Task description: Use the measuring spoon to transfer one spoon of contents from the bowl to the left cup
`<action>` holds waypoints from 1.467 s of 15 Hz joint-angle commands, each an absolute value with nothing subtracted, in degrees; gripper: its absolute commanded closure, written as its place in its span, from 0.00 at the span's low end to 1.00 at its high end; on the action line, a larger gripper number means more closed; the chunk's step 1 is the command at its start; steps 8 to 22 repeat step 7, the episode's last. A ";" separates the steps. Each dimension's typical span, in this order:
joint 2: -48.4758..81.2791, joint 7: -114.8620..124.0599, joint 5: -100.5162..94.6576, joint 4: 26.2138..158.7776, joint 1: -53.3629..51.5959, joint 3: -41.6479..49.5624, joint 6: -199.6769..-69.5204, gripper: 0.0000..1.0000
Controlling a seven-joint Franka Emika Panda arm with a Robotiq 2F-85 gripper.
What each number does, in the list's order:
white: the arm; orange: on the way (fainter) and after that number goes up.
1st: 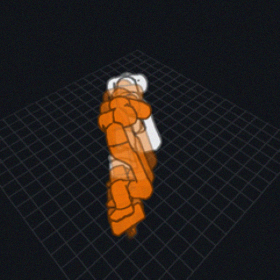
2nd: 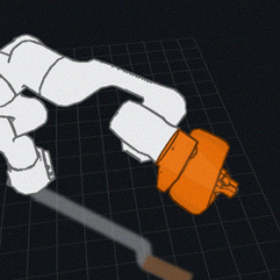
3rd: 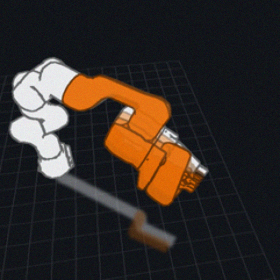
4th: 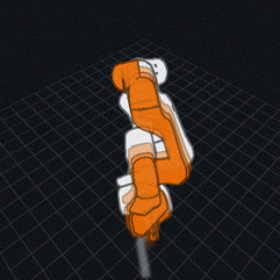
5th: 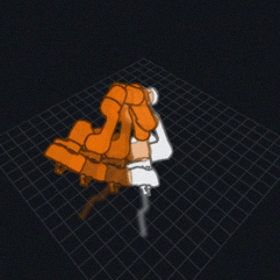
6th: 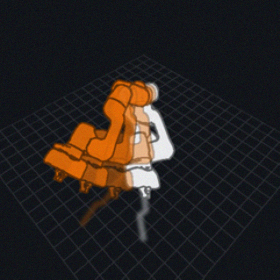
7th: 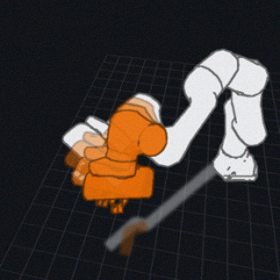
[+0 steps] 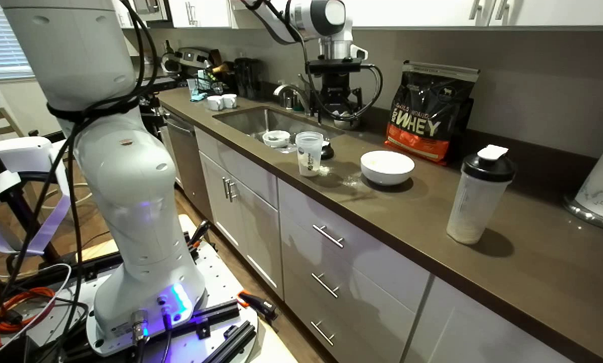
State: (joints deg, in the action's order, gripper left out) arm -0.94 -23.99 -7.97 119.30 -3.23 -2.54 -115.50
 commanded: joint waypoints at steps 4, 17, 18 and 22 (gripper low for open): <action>-5.29 -31.26 -3.67 122.01 -3.51 -2.55 -113.34 0.00; -6.94 -34.13 -1.81 123.32 -3.84 -2.43 -112.59 0.00; -6.94 -34.13 -1.81 123.32 -3.84 -2.43 -112.59 0.00; -6.94 -34.13 -1.81 123.32 -3.84 -2.43 -112.59 0.00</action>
